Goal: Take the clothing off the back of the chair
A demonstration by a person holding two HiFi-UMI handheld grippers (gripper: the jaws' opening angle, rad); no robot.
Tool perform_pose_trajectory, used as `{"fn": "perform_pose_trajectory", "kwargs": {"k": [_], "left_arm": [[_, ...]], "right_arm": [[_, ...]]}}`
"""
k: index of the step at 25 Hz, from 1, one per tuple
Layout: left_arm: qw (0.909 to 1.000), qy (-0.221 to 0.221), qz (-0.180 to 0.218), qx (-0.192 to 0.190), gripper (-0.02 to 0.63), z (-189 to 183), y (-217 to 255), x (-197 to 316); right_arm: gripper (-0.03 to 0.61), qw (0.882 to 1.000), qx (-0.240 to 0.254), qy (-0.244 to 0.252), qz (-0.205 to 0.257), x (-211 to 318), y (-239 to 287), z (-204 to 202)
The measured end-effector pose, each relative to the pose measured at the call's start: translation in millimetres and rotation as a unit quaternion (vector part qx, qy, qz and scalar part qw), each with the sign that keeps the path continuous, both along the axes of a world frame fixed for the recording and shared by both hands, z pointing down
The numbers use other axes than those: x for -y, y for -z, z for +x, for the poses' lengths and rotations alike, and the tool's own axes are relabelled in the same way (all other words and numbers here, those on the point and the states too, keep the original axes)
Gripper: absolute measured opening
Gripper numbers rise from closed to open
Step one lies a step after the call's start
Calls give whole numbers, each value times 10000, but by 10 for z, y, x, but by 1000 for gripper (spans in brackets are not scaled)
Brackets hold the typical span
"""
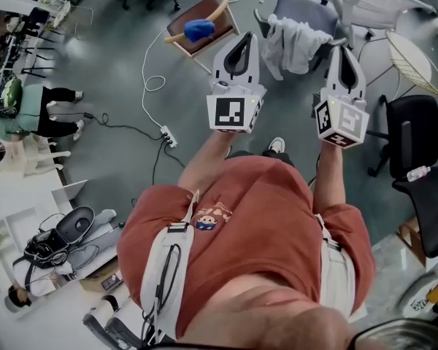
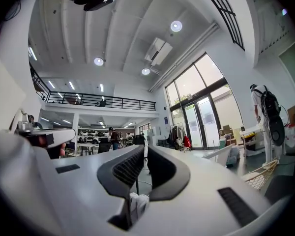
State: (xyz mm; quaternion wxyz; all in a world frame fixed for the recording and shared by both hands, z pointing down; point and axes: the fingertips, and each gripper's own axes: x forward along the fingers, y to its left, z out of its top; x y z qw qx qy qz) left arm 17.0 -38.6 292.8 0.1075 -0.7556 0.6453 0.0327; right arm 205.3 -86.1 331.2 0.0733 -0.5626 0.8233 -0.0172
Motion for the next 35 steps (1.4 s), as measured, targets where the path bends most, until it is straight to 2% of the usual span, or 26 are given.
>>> {"fn": "perform_pose_trajectory", "kwargs": {"k": [4,8,13,17,22,31,35], "left_arm": [[9999,-32,133,11,14,-19,-40,229],[9998,-41,-212,37,14,-77,-131,385],[9997,-143,-212,47,14,-255,-170,662],[9988,-437,-218,-78,14,-417,-184,1007],[9966,-793,-239,-37,14,-667,-220,1548],[9895,-1421,-255,-54,13,-1217,-204,2537],[9839,-1748,-361,-58,14,-1288,-277,2821]], "right_arm": [[34,10000,-40,7,-51,200,-87,-16],[34,9999,-126,-50,-94,375,-118,-77],[34,9995,-274,-126,-135,611,-130,-281],[34,9982,-354,-459,-178,817,-116,-381],[34,9956,-431,-799,-223,1200,-106,-633],[34,9879,-540,-1409,-360,1934,-99,-1230],[34,9814,-565,-1778,-443,2097,-114,-1285]]}}
